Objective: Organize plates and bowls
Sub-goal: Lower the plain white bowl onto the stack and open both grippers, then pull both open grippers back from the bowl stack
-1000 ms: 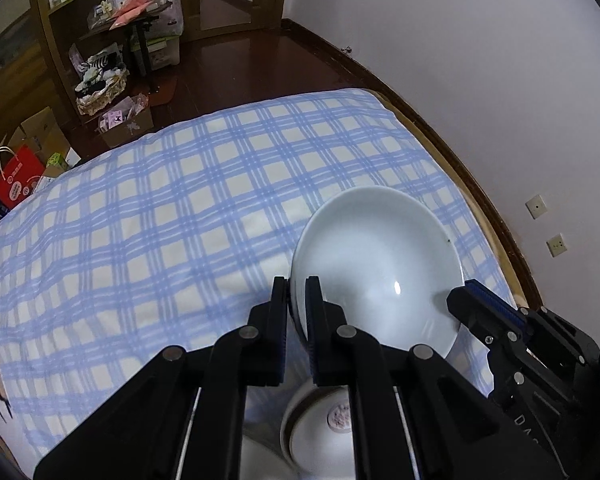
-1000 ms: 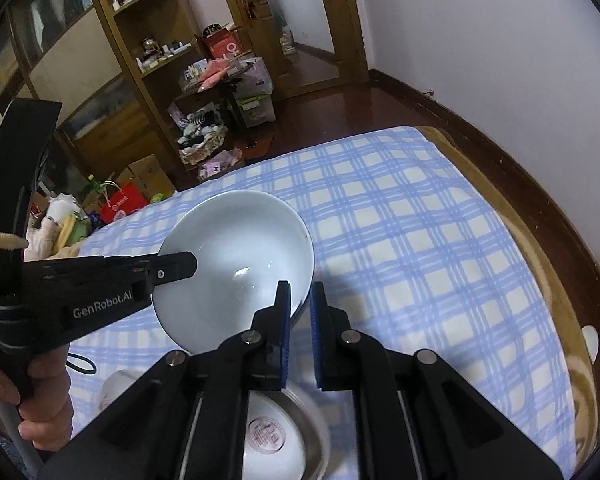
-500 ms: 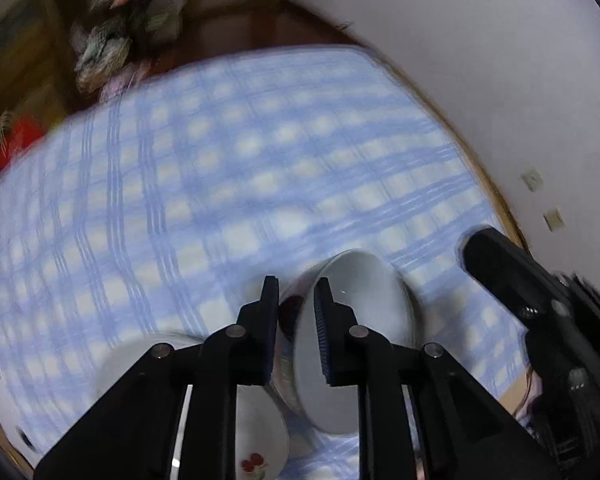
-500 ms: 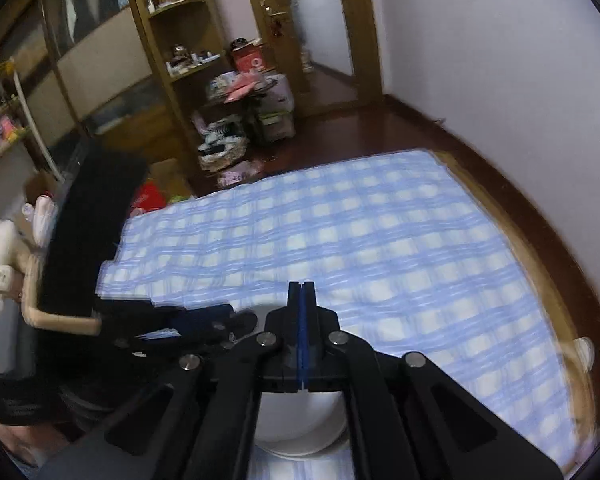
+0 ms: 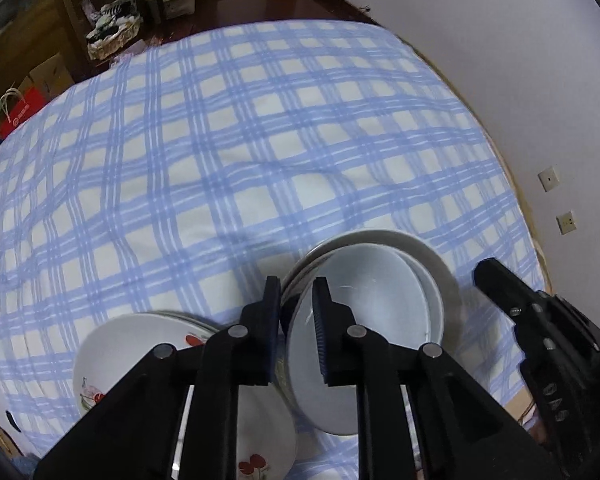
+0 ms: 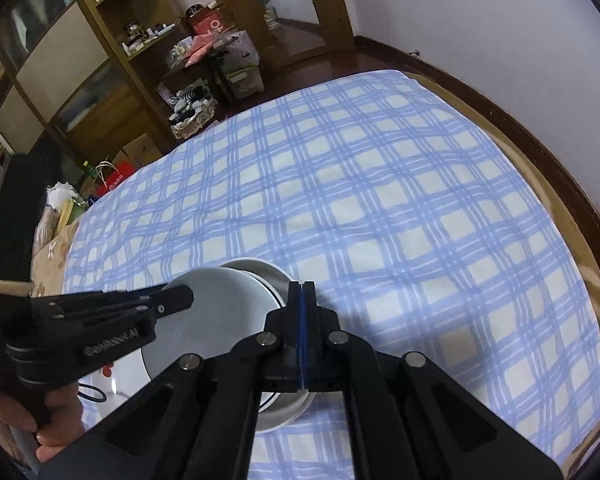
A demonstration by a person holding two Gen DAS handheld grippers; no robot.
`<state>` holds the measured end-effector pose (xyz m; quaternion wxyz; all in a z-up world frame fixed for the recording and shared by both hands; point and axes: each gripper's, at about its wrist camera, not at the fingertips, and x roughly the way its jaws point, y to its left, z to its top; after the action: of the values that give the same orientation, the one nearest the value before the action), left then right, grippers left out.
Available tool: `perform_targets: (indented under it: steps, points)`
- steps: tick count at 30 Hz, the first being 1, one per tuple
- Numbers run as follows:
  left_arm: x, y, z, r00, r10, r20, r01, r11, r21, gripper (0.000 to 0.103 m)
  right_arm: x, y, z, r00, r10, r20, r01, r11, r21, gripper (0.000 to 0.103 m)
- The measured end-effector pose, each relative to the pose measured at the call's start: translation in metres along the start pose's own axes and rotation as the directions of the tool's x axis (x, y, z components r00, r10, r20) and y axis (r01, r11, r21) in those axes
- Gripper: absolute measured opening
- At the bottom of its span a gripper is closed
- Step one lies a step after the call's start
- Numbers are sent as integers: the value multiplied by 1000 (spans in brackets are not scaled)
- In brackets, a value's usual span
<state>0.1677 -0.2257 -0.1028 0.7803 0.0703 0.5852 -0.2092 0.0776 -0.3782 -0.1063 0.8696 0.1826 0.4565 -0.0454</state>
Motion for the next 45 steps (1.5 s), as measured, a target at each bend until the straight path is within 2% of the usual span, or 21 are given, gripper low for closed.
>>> perform_targets:
  steps: [7,15,18,20,22,24,26,28,31,34,35,38,42,45]
  points:
    - [-20,2,4,999,2,44,-3,1000,10,17,-2,7,-2,1000,12,-4,-12,1000,-2,2]
    - [-46,9,1,997,40,70,-42,999,23,18,-18,13,-2,1000,0,9,0,1000,-18,5]
    - [-59,13,-2,995,48,89,-50,998,24,25,-25,14,-2,1000,-10,10,10,1000,-23,8]
    - [-68,17,-4,994,50,101,-52,998,20,34,-31,15,-2,1000,-16,17,17,1000,-26,12]
    - [-77,21,-7,993,54,108,-58,998,35,40,-38,16,-3,999,-21,28,22,999,-26,30]
    - [-87,25,-11,990,66,124,-73,996,51,45,-44,16,-4,999,-20,45,21,1000,-23,41]
    - [-94,27,-13,987,79,138,-88,994,58,52,-50,17,-5,998,-23,50,25,999,-27,46]
    - [-102,30,-15,985,80,154,-91,994,61,56,-54,19,-6,998,-29,57,31,999,-37,61]
    - [-112,36,-16,983,81,167,-91,994,54,70,-62,22,-8,995,-51,84,55,998,-42,81]
    - [-119,39,-19,977,89,192,-101,993,56,84,-70,24,-10,992,-62,106,68,996,-55,93]
    - [-121,39,-20,975,95,201,-110,992,61,88,-71,24,-11,991,-65,113,72,996,-58,95]
    - [-120,40,-21,969,119,218,-136,988,68,91,-70,20,-14,992,-69,107,74,997,-39,95]
    - [-112,43,-20,976,96,195,-112,991,74,91,-63,18,-19,992,-83,97,86,996,-23,95]
    - [-101,47,-18,976,114,183,-130,988,79,91,-55,19,-23,991,-102,85,106,994,-40,95]
